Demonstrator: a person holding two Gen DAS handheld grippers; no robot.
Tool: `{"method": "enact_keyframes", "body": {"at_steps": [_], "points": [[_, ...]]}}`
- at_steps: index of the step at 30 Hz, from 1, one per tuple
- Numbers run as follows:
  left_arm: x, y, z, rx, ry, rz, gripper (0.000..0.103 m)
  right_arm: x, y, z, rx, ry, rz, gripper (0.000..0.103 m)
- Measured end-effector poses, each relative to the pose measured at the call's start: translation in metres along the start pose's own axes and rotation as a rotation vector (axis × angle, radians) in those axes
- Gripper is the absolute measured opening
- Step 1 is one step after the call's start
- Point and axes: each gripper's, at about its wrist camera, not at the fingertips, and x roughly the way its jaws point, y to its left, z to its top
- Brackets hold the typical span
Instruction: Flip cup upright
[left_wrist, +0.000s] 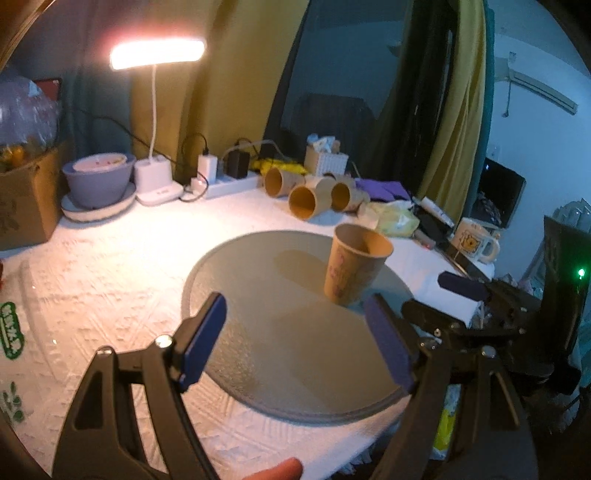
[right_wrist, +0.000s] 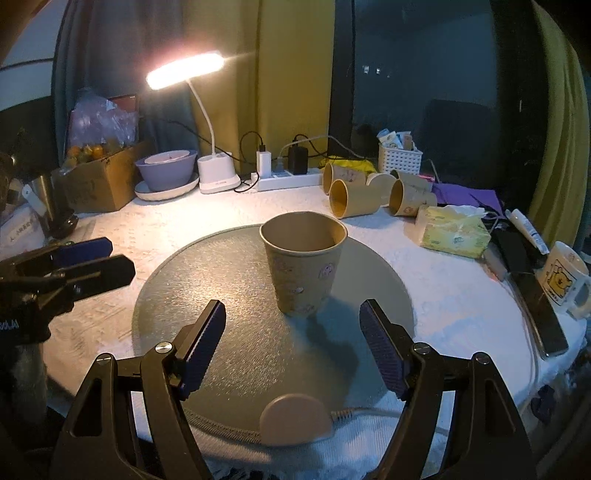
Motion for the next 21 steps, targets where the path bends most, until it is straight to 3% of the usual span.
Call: {"method": "enact_keyframes", "body": {"at_steps": [21], "points": [[-0.076,-0.033,0.03,0.102,-0.197,0.002,0.079,-0.095,-0.001,0.024,0.002,-0.156,-0.043,0.078]]}}
